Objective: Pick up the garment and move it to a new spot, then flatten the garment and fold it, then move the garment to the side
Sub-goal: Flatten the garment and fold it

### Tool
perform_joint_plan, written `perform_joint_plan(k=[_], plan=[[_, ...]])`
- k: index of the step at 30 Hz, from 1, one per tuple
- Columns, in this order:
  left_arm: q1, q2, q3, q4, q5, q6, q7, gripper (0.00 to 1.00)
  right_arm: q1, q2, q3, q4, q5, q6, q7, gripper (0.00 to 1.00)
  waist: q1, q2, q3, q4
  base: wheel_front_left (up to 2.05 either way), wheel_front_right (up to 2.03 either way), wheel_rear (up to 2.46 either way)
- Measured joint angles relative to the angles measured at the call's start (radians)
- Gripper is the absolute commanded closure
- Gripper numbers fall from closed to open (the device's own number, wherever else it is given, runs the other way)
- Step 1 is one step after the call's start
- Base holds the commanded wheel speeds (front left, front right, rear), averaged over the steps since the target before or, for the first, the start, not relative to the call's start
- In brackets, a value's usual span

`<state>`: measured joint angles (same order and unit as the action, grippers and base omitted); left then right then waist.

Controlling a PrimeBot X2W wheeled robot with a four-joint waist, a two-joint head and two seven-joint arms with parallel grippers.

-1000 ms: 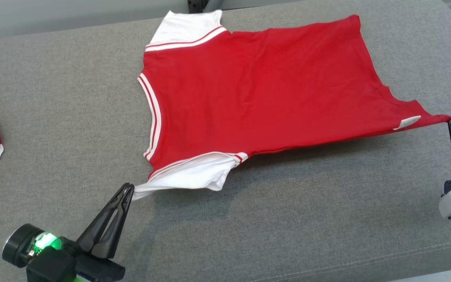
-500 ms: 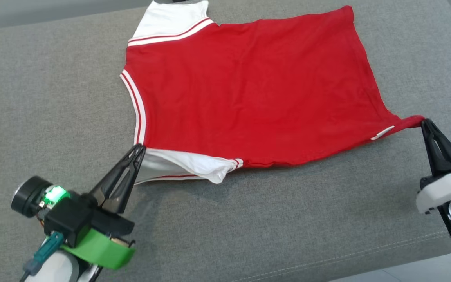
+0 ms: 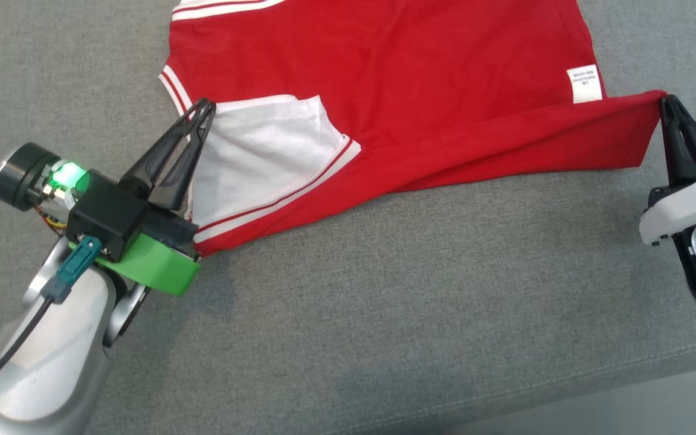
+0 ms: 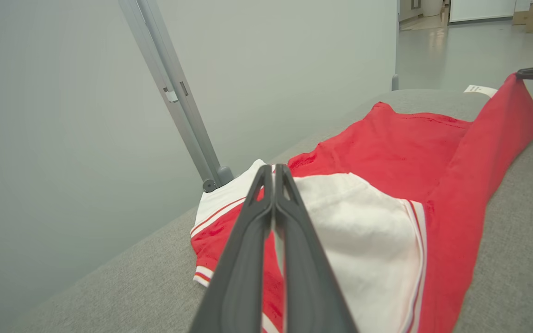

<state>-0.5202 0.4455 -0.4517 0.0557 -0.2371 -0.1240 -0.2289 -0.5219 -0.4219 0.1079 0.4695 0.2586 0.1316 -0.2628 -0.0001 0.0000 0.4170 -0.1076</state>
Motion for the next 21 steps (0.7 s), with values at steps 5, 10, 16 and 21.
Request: perform_joint_plan(k=[5, 10, 16, 21], plan=[[-0.106, 0.004, -0.047, 0.082, 0.042, -0.003, -0.013, 1.0, -0.062, 0.01, 0.018, 0.028, -0.007, 0.0, 0.0, 1.0, 0.0, 0.0, 0.041, 0.0, 0.0, 0.0, 0.0], [-0.199, 0.004, -0.049, 0.151, 0.074, 0.003, -0.028, 1.0, -0.12, 0.023, 0.03, 0.049, -0.007, 0.0, 0.0, 1.0, 0.0, 0.0, 0.079, -0.001, 0.0, 0.0, 0.0], [-0.24, 0.001, -0.025, 0.158, 0.116, 0.046, -0.031, 1.0, -0.146, 0.024, 0.032, 0.072, -0.009, 0.0, 0.0, 1.0, 0.0001, 0.0, 0.108, 0.003, 0.0, 0.0, 0.0], [-0.244, -0.004, -0.025, 0.174, 0.106, 0.036, -0.032, 1.0, -0.159, 0.032, 0.033, 0.094, -0.009, 0.0, 0.0, 1.0, 0.0001, 0.0, 0.123, 0.009, 0.0, 0.0, 0.0]])
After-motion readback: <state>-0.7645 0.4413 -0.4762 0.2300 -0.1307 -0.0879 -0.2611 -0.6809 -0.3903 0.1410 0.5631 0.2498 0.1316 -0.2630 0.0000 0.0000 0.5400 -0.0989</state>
